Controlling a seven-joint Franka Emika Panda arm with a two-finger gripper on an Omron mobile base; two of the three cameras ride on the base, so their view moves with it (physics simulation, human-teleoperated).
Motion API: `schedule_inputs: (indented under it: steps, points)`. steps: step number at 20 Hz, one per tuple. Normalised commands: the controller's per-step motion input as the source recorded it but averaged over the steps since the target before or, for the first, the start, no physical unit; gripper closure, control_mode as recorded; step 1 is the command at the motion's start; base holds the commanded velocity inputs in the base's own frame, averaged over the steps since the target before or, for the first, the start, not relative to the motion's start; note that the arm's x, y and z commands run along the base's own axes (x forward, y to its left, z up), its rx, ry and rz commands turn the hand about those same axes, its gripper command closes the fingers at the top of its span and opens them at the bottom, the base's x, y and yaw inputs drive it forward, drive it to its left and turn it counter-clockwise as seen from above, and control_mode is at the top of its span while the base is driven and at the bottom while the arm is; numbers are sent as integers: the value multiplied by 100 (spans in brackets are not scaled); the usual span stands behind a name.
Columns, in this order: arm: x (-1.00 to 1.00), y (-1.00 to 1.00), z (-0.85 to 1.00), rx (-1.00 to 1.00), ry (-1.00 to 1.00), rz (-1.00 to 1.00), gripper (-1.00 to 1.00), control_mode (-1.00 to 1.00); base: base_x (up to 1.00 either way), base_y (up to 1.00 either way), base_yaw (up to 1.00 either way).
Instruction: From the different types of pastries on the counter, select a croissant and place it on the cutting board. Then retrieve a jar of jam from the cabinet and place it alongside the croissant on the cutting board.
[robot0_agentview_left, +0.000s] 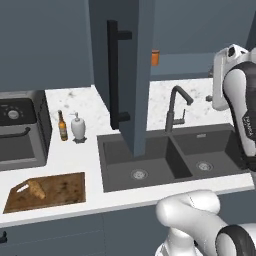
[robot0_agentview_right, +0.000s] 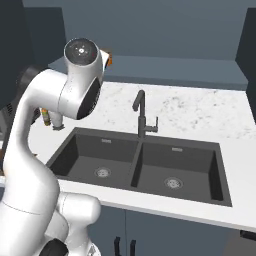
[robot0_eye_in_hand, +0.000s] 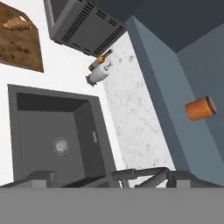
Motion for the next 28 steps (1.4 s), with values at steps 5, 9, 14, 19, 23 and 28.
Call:
schedule_inputs:
  steps: [5,9,14,19,23,28]
  points:
    - [50,36,40,4,11,0,-100,-100,0,0,0]
    - [44,9,24,14,9,0,-100,-100,0,0,0]
    - [42,1,19,25,8,0,-100,-100,0,0,0]
    - [9,0,-11,9,2,0,-100,-100,0,0,0]
    - [5,-1,7,27,0,0,-100,-100,0,0,0]
    - [1,0,-5,28,0,0,-100,-100,0,0,0]
